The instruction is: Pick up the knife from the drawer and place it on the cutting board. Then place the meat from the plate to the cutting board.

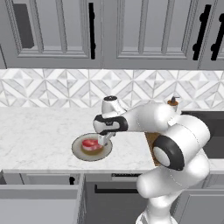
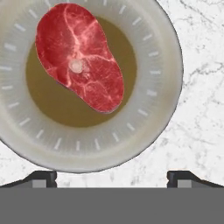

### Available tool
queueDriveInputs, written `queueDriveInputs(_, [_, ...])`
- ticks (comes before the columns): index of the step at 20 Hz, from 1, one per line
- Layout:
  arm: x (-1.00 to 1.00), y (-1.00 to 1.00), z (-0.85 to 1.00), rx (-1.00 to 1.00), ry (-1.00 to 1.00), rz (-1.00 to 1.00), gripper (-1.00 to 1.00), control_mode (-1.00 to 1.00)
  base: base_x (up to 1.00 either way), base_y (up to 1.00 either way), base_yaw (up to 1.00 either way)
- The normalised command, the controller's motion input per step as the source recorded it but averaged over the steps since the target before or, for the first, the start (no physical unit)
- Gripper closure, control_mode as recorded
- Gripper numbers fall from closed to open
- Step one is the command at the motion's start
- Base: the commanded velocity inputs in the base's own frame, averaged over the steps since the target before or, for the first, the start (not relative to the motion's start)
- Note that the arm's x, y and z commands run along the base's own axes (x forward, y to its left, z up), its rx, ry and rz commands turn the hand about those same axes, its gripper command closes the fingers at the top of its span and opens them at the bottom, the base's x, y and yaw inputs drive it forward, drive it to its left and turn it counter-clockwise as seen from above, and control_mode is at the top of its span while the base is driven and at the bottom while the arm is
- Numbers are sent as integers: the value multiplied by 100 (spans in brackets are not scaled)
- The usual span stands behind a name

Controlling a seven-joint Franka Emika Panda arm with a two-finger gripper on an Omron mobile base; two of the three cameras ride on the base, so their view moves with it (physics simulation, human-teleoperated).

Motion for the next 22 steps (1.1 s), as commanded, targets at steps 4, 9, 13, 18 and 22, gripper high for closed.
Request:
queueDriveInputs(4, [31,9,-12,0,-2,8,-100,-100,0,0,0])
queueDriveInputs(9, [17,17,-22,0,0,10,-100,-100,0,0,0])
queueDriveInputs(13, [0,28,-29,-1,0,8,-100,-100,0,0,0])
queueDriveInputs(18, [4,16,-14,0,-1,6,-100,-100,0,0,0])
queueDriveInputs(22, [16,0,-12,0,-7,3,-100,-100,0,0,0])
